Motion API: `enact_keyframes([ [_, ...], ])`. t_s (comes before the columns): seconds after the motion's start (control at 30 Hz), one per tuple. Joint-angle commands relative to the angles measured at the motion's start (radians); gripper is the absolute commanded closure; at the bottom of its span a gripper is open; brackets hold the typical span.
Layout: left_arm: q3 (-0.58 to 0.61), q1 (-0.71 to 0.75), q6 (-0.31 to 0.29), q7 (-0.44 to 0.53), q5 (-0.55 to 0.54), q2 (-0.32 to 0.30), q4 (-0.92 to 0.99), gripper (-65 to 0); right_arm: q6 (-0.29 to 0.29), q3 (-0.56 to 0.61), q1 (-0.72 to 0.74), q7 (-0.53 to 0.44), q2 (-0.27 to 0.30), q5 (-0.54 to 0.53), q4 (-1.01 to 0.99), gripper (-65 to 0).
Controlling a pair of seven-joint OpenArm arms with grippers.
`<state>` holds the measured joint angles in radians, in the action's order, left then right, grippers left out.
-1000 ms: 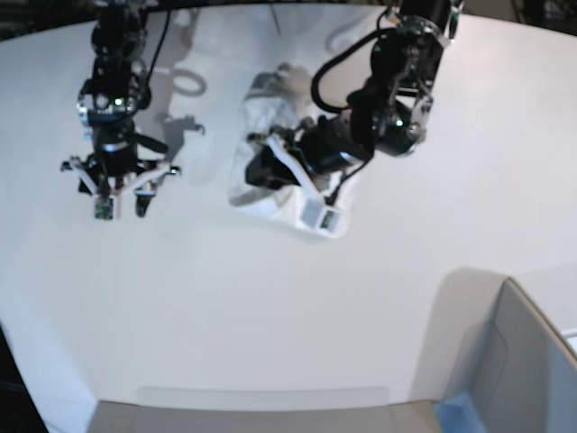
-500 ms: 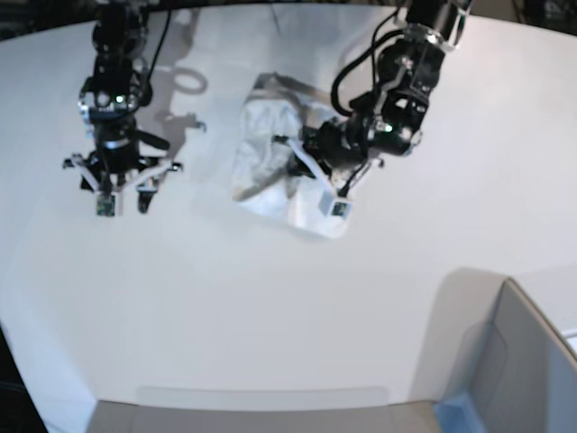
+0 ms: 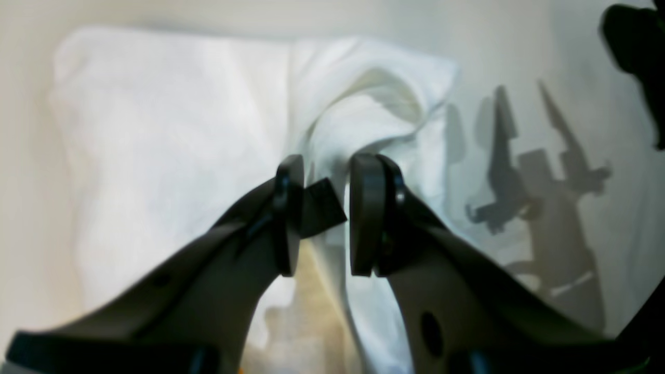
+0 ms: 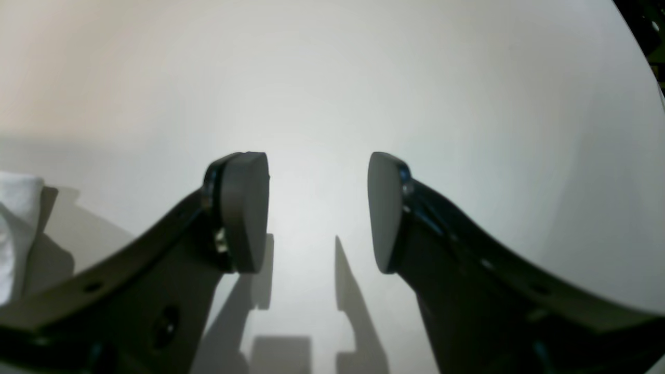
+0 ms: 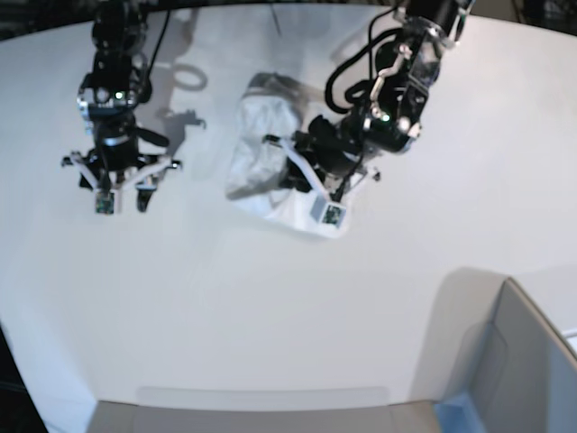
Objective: Layout the t-shirt on the table in an organized manner, then fold the t-shirt properly
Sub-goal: 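Hold and adjust the bundle with the left gripper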
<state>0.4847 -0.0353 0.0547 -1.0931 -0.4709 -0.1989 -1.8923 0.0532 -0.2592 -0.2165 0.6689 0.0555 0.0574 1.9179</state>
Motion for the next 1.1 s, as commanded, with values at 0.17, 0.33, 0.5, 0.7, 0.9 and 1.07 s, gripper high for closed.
enact_keyframes([
  [0.17,-0.044,-0.012,0.006,0.029,0.002,0.0,0.043,-14.7,0.001,-0.004,0.009,-0.027,0.005,0.003,0.019,-30.8],
  [0.33,-0.142,0.005,0.052,0.017,0.002,0.0,-0.094,-14.7,0.001,-0.004,0.009,-0.027,0.005,0.003,0.019,-30.8],
  [0.5,-0.142,0.007,0.05,0.015,0.002,-0.026,-0.056,-14.7,0.001,-0.004,0.01,-0.027,0.005,0.003,0.019,-30.8],
  [0.7,-0.093,0.004,0.055,0.031,0.002,-0.046,0.064,-14.7,0.001,-0.004,0.012,-0.027,0.005,0.003,0.019,-30.8],
  [0.9,-0.09,0.007,0.055,0.038,0.001,-0.044,0.106,-14.7,0.001,-0.004,0.01,-0.027,0.005,0.003,0.019,-30.8],
  [1.07,0.022,0.01,0.053,0.032,-0.002,-0.041,-0.002,-14.7,0.001,-0.004,0.009,-0.027,0.005,0.003,0.019,-30.8],
])
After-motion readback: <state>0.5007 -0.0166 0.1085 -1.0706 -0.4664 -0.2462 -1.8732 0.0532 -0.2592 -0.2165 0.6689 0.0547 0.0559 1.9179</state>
